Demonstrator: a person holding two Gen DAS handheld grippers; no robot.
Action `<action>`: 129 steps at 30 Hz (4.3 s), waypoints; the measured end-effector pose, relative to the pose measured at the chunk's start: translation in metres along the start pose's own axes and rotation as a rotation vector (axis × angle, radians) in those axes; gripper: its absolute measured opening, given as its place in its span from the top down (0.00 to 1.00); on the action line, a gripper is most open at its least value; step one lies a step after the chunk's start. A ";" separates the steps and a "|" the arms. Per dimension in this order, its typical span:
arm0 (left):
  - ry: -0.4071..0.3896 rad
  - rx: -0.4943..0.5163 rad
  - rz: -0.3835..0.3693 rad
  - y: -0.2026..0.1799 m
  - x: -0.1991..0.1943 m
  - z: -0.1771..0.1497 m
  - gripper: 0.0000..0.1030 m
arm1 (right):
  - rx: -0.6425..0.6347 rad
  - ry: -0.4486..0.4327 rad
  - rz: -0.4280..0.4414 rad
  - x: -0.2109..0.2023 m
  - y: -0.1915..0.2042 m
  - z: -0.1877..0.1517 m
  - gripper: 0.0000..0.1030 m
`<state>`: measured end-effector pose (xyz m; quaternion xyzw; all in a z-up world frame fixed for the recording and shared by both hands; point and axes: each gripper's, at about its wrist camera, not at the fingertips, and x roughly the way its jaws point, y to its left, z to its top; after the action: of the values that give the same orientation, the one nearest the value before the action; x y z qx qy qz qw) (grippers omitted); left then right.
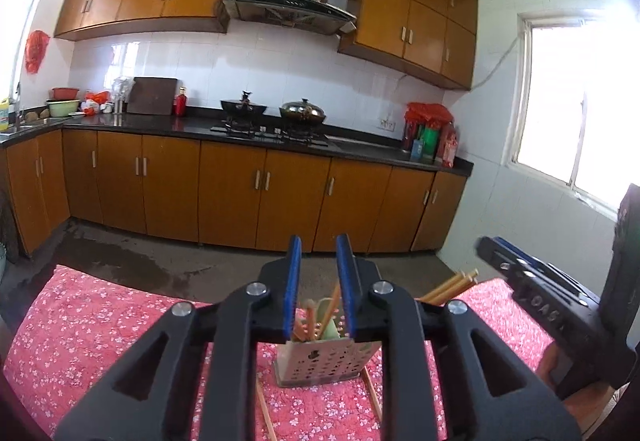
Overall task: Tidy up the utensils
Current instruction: 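Open both tools to release the chopsticks into the holder, then lower both open tools to the last chopsticks and close each on one, then hold the last chopsticks in both tools against the cloth, then lift both held chopsticks over the holder and lower them inside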
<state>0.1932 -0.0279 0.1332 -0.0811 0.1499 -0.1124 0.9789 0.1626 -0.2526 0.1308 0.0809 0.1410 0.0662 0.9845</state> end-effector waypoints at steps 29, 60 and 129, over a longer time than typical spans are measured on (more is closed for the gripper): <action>0.523 -0.049 0.080 0.057 0.027 -0.200 0.72 | 0.053 0.629 -0.049 0.051 -0.039 -0.220 0.92; 0.572 0.006 0.258 0.114 0.091 -0.208 0.89 | 0.055 0.573 -0.149 0.083 -0.067 -0.209 0.92; 0.579 0.025 0.251 0.113 0.089 -0.209 0.89 | 0.025 0.579 -0.163 0.079 -0.063 -0.210 0.92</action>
<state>0.2325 0.0333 -0.1100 -0.0144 0.4298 -0.0112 0.9028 0.1835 -0.2722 -0.1005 0.0591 0.4226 0.0057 0.9044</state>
